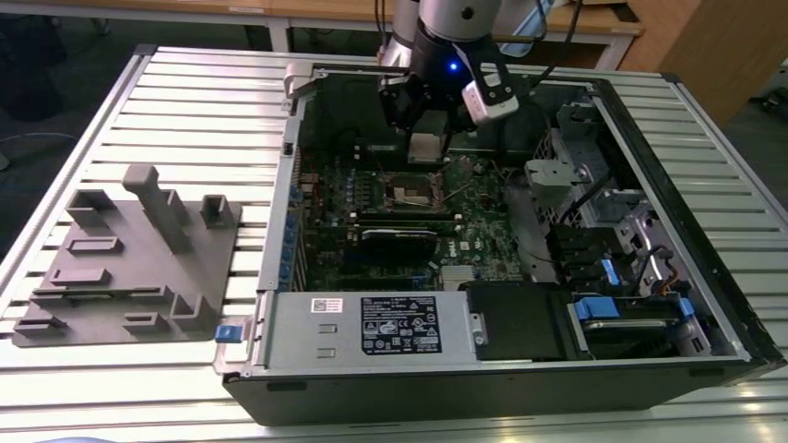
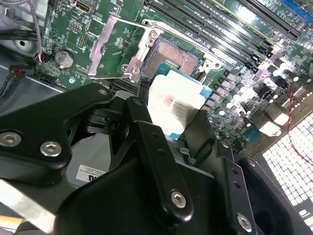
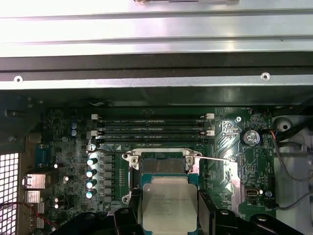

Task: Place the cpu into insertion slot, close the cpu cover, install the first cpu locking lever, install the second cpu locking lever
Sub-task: 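Place the cpu into insertion slot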

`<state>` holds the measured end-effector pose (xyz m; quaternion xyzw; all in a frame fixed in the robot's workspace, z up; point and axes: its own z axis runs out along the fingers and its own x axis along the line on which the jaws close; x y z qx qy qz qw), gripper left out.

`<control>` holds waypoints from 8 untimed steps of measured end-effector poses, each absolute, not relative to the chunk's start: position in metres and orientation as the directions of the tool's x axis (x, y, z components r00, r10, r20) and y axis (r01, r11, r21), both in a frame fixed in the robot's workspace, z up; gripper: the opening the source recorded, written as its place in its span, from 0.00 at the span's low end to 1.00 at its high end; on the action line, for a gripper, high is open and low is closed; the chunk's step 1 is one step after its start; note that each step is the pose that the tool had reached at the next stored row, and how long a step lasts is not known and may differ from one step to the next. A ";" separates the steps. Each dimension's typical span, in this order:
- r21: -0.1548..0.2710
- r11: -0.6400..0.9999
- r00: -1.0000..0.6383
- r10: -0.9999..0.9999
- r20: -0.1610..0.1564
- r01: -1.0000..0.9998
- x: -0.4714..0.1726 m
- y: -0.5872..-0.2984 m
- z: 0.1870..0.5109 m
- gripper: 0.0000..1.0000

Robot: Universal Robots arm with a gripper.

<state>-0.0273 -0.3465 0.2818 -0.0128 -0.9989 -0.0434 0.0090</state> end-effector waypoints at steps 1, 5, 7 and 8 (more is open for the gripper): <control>0.087 0.996 -1.000 0.025 0.019 0.026 -0.027 -0.346 0.282 0.54; 0.087 0.996 -1.000 0.025 0.019 0.026 -0.027 -0.346 0.282 0.54; 0.087 0.996 -1.000 0.025 0.019 0.026 -0.027 -0.346 0.282 0.54; 0.087 0.996 -1.000 0.025 0.019 0.026 -0.027 -0.346 0.281 0.54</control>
